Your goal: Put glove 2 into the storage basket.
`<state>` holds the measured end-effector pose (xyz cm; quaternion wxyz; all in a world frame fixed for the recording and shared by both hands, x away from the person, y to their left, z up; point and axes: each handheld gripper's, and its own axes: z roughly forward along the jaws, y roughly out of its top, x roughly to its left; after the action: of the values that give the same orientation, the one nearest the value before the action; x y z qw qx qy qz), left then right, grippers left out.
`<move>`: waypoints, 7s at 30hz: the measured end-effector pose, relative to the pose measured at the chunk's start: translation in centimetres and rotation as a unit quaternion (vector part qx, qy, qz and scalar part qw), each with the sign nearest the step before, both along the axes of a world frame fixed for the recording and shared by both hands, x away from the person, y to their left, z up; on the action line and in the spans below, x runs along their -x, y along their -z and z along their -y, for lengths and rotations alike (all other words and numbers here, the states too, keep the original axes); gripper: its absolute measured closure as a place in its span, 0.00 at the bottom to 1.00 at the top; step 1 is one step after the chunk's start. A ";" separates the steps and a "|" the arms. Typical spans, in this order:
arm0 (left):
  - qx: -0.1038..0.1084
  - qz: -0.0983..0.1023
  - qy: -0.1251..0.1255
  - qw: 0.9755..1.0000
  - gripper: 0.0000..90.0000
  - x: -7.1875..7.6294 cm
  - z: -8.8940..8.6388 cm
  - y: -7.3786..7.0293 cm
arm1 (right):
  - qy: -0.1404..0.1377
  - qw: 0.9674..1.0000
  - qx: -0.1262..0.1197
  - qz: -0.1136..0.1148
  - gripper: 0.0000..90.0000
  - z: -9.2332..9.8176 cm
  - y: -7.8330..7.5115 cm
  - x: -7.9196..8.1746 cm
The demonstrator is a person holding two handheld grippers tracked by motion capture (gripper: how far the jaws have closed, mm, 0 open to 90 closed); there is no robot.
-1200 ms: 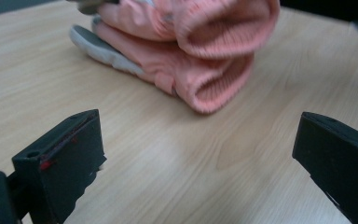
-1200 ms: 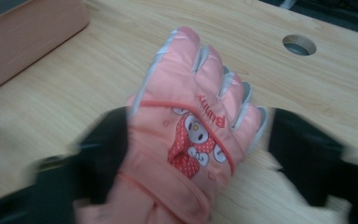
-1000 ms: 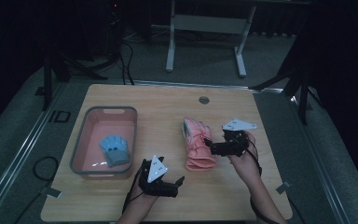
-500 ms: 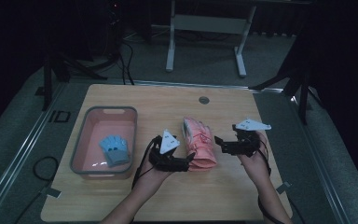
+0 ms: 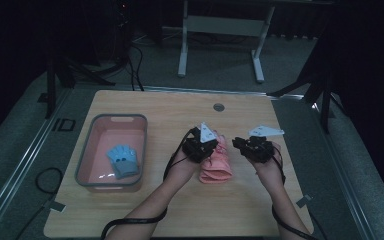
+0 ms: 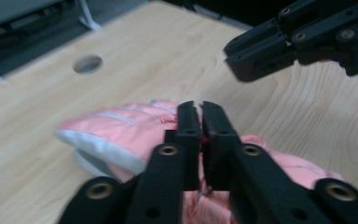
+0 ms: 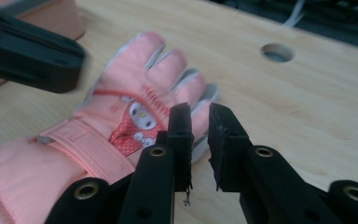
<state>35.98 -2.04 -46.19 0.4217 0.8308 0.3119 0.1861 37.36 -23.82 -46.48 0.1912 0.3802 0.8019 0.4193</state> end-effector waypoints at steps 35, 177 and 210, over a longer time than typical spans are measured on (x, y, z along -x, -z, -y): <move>-0.018 -0.067 -0.015 0.997 0.92 -0.7 -0.8 4.5 | -0.004 0.977 -0.070 -0.202 0.82 -2.6 7.0 -3.4; 0.088 -0.237 -0.192 0.948 0.71 0.1 -31.1 1.9 | -0.108 0.981 0.059 -0.152 0.87 -33.9 2.2 -3.3; 0.072 -0.041 -0.235 0.968 0.06 3.6 -28.4 -1.6 | -0.167 0.980 -0.032 -0.100 0.17 -27.5 -1.3 -3.9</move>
<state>32.40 26.37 -44.60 0.4122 0.7082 0.5280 0.2230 41.23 3.72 -45.23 0.0250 0.2869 0.8552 0.4310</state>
